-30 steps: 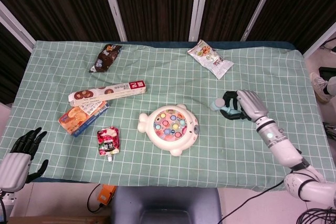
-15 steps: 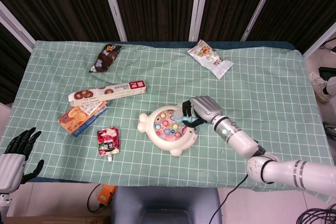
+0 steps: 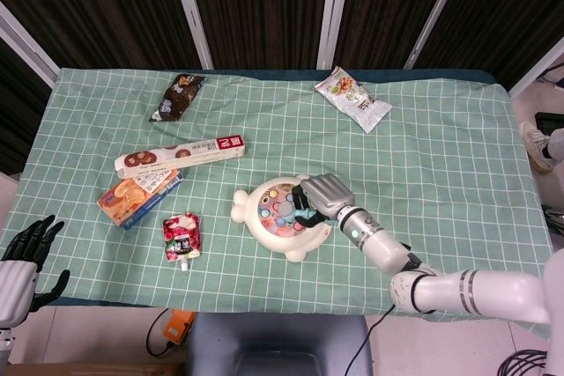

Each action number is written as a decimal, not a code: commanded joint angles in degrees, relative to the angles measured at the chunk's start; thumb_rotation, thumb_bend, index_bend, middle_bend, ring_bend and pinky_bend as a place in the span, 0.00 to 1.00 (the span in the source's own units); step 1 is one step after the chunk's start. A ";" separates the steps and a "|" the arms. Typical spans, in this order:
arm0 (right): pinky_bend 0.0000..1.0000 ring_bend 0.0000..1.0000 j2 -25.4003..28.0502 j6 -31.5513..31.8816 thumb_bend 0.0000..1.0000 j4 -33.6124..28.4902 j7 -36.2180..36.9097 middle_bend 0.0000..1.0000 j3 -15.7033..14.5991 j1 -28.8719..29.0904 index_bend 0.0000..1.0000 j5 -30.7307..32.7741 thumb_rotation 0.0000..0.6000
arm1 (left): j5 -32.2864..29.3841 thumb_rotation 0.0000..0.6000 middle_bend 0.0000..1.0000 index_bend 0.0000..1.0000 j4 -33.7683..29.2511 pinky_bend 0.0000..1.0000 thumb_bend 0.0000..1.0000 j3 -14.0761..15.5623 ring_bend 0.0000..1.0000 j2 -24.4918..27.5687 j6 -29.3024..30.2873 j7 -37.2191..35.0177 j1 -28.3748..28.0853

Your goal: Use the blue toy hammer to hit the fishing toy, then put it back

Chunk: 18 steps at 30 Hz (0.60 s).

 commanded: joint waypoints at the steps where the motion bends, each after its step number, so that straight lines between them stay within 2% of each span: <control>1: 0.94 0.83 -2.07 0.48 0.75 1.35 -0.63 0.78 -0.19 0.92 1.00 0.69 1.00 | -0.12 1.00 0.00 0.00 -0.03 0.15 0.39 -0.04 0.00 -0.07 -0.34 0.24 -0.15; 8: 0.94 0.83 -4.89 1.29 0.75 3.51 -2.86 0.78 -1.50 2.27 1.00 2.03 1.00 | -0.25 1.00 0.00 0.00 -0.01 0.15 0.39 -0.20 0.00 0.11 0.00 -0.27 0.02; 18: 0.94 0.83 -5.14 1.56 0.75 3.82 -2.32 0.78 -1.42 2.01 1.00 2.03 1.00 | 0.05 1.00 0.00 0.00 0.10 0.15 0.39 -0.18 0.00 0.18 0.23 -0.56 0.13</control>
